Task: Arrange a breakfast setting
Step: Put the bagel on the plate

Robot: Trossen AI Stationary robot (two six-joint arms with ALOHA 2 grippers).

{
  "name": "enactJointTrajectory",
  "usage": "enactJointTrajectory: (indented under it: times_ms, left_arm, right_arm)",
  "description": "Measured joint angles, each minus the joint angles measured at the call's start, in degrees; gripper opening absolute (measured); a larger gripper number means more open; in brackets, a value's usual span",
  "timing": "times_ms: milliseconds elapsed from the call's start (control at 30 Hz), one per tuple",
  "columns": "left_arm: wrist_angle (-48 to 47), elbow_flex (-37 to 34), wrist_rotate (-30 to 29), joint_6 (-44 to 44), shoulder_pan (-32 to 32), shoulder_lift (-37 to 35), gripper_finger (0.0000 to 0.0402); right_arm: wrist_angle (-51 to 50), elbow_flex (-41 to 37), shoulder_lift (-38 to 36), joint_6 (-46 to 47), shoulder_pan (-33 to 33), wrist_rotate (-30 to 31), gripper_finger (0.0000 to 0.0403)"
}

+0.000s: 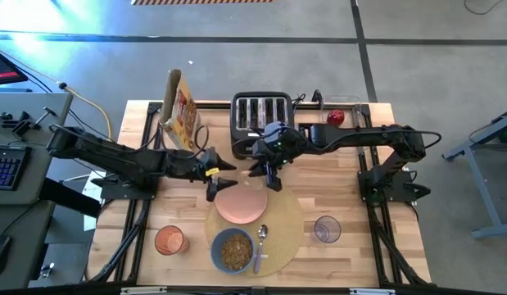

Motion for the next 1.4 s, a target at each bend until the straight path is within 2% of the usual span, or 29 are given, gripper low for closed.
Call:
enactJointTrajectory:
  times_ms: [300, 433, 833, 1000, 1167, 1400]
  left_arm:
    - [3.2, 0.0, 0.0, 0.0, -0.4, 3.3, 0.0263]
    - [5.4, 0.0, 0.0, -0.1, -0.4, 4.0, 0.0246]
    - [5.8, 0.0, 0.3, -0.6, -0.4, 3.9, 0.0107]
    - [5.7, 0.0, 0.4, -0.5, -0.4, 3.9, 0.0065]
    - [5.6, 0.0, -0.1, -0.5, -0.4, 3.9, 0.0052]
    - [5.5, 0.0, -0.3, -0.7, -0.3, 3.9, 0.005]
  right_arm:
    - [2.3, 0.0, 0.0, 0.8, 0.0, -0.1, 0.0013]
    - [2.3, 0.0, 0.0, 0.8, 0.1, -0.4, 0.0013]
    - [2.3, 0.0, 0.0, 1.8, 0.1, -2.4, 0.0013]
    - [2.3, 0.0, 0.0, 2.7, 0.1, -2.3, 0.0015]
    - [2.1, 0.0, 0.0, 2.7, 0.1, -0.1, 0.0039]
    - [2.1, 0.0, 0.0, 3.0, 0.1, 0.2, 0.0105]
